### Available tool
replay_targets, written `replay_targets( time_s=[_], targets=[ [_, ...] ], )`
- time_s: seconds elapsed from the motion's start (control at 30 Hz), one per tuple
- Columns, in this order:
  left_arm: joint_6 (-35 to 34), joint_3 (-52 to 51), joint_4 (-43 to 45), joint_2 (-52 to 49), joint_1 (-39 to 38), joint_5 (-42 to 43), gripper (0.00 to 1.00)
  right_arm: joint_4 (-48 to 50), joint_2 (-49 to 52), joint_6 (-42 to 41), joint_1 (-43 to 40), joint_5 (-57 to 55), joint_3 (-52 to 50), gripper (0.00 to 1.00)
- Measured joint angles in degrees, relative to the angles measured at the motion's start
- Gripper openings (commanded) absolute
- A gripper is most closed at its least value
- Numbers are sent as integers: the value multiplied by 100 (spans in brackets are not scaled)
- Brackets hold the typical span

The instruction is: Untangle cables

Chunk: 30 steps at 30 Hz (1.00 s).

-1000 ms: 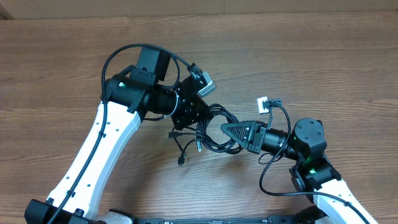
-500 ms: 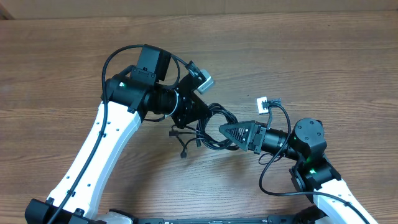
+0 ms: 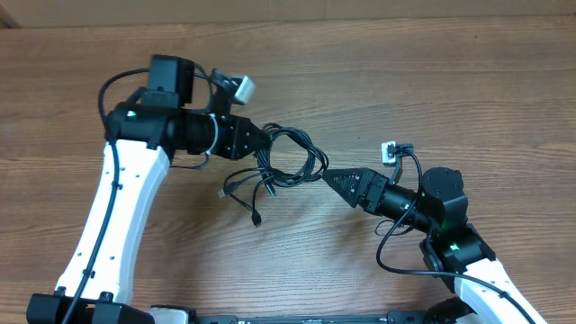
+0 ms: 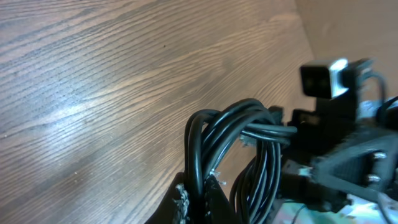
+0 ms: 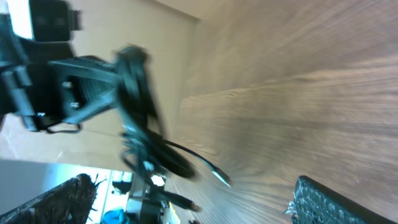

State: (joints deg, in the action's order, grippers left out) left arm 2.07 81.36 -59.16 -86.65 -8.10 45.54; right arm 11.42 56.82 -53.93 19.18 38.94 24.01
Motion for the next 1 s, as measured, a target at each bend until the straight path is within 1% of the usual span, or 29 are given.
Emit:
replay_targets(
  time_s=[0.13, 0.23, 0.53, 0.63, 0.7, 0.8, 1.0],
  targets=[
    [-140, 0, -4, -4, 59, 236, 4, -214, 11, -9, 28, -317, 0, 94],
    [-212, 0, -4, -4, 24, 380, 4, -205, 50, -2, 131, -632, 0, 93],
    [-267, 0, -4, -7, -192, 514, 4, -195, 229, 0, 374, -1276, 0, 92],
    [-337, 0, -2, -7, -234, 533, 4, -83, 229, 9, 374, -1414, 0, 85],
    [-356, 0, 4, -7, -278, 601, 4, -44, 229, -9, 380, -1532, 0, 84],
    [-367, 0, 273, -11, -365, 1060, 4, -28, 278, -7, 380, -1797, 0, 83],
    [-365, -4, 1034, -83, -520, 2424, 4, -105, 542, -9, 400, -2221, 46, 84]
  ],
)
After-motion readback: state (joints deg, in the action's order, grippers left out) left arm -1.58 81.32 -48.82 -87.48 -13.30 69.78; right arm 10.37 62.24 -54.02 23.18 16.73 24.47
